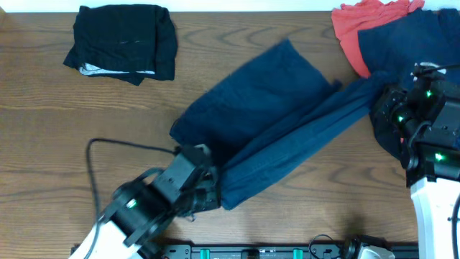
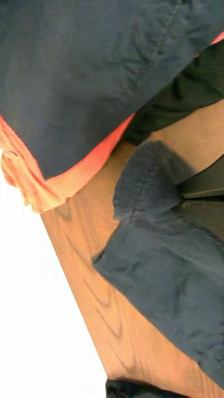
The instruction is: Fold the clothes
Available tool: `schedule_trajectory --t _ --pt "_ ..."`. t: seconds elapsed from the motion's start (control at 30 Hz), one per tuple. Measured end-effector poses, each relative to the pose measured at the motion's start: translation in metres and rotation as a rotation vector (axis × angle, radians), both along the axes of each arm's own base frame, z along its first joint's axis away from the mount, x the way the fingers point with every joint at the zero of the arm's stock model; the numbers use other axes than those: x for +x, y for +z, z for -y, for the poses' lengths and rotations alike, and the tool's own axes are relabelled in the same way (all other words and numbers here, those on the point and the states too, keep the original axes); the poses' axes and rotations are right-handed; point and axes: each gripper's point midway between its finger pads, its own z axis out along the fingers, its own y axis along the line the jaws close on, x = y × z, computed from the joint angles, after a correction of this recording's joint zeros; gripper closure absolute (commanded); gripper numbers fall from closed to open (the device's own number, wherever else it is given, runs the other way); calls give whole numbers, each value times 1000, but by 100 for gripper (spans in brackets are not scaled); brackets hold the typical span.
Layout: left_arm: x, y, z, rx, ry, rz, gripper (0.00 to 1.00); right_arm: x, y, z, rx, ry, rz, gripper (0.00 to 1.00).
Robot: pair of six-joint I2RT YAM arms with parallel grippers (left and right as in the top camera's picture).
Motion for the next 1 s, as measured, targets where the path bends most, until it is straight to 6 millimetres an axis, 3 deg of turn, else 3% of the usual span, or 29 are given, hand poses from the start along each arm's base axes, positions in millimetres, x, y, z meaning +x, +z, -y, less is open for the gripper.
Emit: schedule_trajectory --t 0.2,0.37,0.73,1.0 --pt "-8 16 -6 -50 14 52 94 -7 6 -3 5 10 9 99" --pt "5 10 -16 26 68 97 94 5 11 -11 24 58 48 99" --pt "53 -19 -53 333 322 178 94 86 -23 -54 13 262 134 99" --pt "92 -10 -83 501 507 364 94 130 -14 -99 -87 397 337 99"
